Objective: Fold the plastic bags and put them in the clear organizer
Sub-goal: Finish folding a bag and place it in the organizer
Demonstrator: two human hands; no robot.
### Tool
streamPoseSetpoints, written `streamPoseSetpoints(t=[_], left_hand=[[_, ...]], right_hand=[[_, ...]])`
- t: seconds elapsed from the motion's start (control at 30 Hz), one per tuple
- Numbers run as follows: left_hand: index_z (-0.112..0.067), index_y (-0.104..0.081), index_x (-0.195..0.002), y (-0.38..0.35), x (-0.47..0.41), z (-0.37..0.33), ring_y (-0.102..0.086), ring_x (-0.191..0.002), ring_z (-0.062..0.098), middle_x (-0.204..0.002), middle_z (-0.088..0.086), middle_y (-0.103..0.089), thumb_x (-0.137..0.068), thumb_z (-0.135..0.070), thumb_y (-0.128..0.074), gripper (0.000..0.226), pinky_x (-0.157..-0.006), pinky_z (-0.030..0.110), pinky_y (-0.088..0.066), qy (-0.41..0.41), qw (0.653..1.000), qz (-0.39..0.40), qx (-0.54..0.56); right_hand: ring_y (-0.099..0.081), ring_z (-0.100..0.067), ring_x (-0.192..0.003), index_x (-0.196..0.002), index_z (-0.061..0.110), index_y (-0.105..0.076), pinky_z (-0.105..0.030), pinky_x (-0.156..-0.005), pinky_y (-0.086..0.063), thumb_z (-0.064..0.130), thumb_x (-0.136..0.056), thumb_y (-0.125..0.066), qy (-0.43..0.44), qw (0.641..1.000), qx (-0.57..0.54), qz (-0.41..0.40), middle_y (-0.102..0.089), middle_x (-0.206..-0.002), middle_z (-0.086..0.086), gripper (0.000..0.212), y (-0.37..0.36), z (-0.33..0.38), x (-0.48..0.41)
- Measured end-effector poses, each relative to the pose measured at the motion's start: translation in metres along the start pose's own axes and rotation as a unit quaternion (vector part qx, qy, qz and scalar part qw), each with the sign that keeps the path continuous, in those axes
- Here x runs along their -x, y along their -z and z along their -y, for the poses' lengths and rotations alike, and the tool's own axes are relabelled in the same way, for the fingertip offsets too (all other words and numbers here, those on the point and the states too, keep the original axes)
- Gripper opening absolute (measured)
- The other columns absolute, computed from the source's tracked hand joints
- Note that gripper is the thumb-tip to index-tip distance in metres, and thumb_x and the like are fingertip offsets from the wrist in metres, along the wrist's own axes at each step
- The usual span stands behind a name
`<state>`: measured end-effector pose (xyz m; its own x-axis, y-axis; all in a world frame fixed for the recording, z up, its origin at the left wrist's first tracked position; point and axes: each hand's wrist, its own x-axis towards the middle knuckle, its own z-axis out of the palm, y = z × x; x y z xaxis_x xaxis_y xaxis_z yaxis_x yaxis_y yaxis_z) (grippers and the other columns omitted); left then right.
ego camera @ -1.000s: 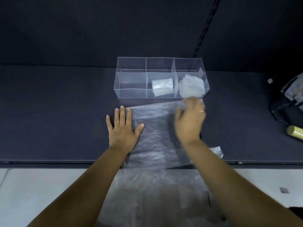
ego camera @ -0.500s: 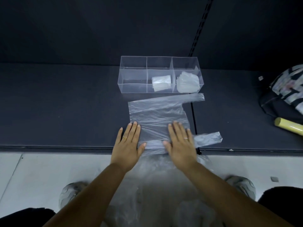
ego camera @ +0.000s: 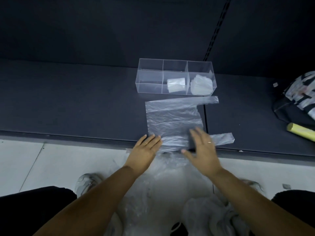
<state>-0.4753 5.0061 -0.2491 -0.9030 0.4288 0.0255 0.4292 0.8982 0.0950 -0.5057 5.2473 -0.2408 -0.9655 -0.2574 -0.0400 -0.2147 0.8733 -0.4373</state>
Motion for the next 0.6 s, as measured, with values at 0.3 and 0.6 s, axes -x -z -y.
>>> streamPoseSetpoints(t=[0.3, 0.6], left_hand=[[-0.016, -0.076, -0.093, 0.051, -0.029, 0.018, -0.066, -0.088, 0.017, -0.091, 0.001, -0.074, -0.092, -0.024, -0.062, 0.016, -0.077, 0.027, -0.046, 0.126, 0.949, -0.001, 0.288], [-0.029, -0.074, -0.082, 0.072, -0.031, 0.102, -0.062, -0.09, -0.002, -0.093, -0.013, -0.072, -0.081, -0.027, -0.074, 0.002, -0.083, 0.014, -0.045, 0.294, 0.801, 0.165, 0.495]], right_hand=[[-0.059, -0.03, -0.095, -0.094, 0.009, -0.068, -0.038, -0.084, -0.044, 0.011, -0.08, -0.072, 0.039, 0.996, -0.037, -0.066, -0.065, -0.101, -0.007, 0.015, -0.013, 0.048, -0.017], [-0.062, -0.008, -0.064, -0.073, 0.006, -0.071, -0.018, -0.066, -0.049, 0.017, -0.088, -0.068, -0.113, 0.942, -0.264, 0.173, -0.07, -0.068, 0.0, 0.019, 0.084, -0.043, -0.052]])
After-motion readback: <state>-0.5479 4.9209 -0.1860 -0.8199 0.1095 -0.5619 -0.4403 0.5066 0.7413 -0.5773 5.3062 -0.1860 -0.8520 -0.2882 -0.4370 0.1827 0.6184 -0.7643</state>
